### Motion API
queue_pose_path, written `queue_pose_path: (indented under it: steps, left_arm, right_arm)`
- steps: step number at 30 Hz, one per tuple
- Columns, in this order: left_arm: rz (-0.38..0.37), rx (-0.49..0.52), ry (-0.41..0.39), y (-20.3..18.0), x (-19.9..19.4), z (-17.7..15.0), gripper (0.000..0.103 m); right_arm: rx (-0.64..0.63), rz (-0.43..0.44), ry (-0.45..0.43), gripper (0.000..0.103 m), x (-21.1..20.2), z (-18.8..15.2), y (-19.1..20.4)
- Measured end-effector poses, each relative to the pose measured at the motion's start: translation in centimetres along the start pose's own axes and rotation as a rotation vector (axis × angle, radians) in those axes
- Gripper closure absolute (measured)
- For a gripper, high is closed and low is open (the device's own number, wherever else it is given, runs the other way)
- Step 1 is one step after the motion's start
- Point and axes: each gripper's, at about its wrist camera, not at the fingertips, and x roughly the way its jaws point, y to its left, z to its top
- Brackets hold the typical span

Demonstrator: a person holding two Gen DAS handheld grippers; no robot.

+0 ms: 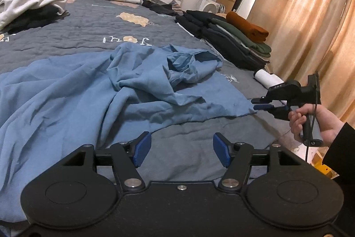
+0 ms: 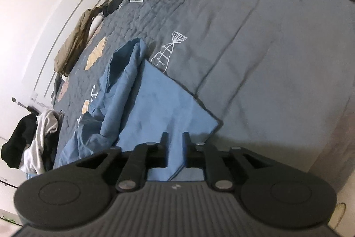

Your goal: Fold clothes

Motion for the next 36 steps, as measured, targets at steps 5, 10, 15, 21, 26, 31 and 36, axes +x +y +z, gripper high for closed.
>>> queue_pose_path:
  steps: [5,10,15,21,26,31,36]
  left_arm:
    - [-0.021,0.004,0.004,-0.7,0.6,0.2,0.042]
    - [-0.044,0.012,0.004,-1.6,1.1,0.3,0.042]
    - [-0.056,0.016,0.007,-2.3,1.8,0.4,0.042]
    - [-0.054,0.010,0.010,-2.5,2.2,0.5,0.042]
    - [-0.051,0.013,0.011,-2.6,2.3,0.5,0.042]
    - [-0.047,0.010,0.012,-2.5,2.3,0.6,0.042]
    - [-0.049,0.015,0.016,-2.6,2.5,0.6,0.042]
  right_arm:
    - [-0.006,-0.032,0.019,0.074,0.3,-0.5,-0.6]
    - [-0.002,-0.051,0.021,0.073,1.6,-0.4,-1.5]
    - [0.020,-0.004,0.005,0.072,2.3,-0.1,-2.2]
    - [0.041,0.040,-0.011,0.068,2.8,0.3,-2.7]
    - [0.053,0.032,-0.007,0.067,2.6,0.2,-2.6]
    - [0.032,-0.003,0.029,0.059,2.4,-0.3,-1.8]
    - [0.064,0.015,0.014,0.058,2.9,-0.2,-2.1]
